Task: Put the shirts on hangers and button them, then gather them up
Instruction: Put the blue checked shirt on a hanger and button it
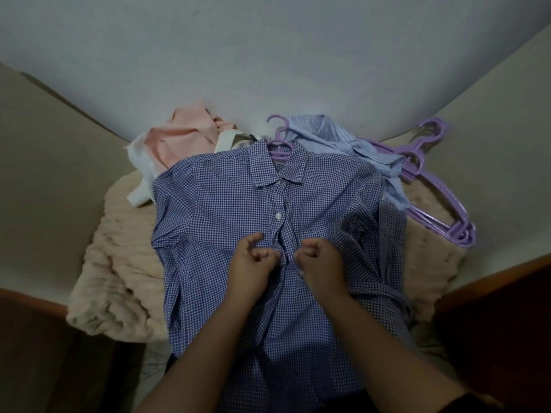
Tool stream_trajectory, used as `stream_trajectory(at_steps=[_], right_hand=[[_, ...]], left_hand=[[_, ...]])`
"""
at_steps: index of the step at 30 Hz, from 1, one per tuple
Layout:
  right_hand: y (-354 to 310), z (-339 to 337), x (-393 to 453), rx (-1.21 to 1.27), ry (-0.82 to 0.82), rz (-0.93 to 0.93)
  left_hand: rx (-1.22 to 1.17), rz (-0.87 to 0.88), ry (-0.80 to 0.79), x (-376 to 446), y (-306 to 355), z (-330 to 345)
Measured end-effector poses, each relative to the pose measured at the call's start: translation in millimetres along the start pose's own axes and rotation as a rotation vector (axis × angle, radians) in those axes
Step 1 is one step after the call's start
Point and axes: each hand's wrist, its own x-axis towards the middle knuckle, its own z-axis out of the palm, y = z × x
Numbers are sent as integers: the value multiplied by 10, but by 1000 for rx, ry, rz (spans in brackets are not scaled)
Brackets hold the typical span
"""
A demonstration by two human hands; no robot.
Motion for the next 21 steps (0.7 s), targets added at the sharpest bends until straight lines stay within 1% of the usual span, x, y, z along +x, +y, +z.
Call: stream_trajectory(at_steps=[5, 8, 10, 16, 21], right_hand=[[-21, 19, 21, 48, -18, 43], [-94, 13, -23, 141, -26, 28], [-130, 12, -54, 160, -38, 5], [-174, -16, -68, 107, -70, -61], [-175, -35, -78, -34, -91, -189]], left_hand=[[-96, -65, -53, -32, 46, 10], [-140, -73, -64, -61, 67, 13], [-174, -75, -70, -78, 88, 12], [-204, -60, -86, -96, 124, 2], [-194, -27, -118, -98, 126, -10]])
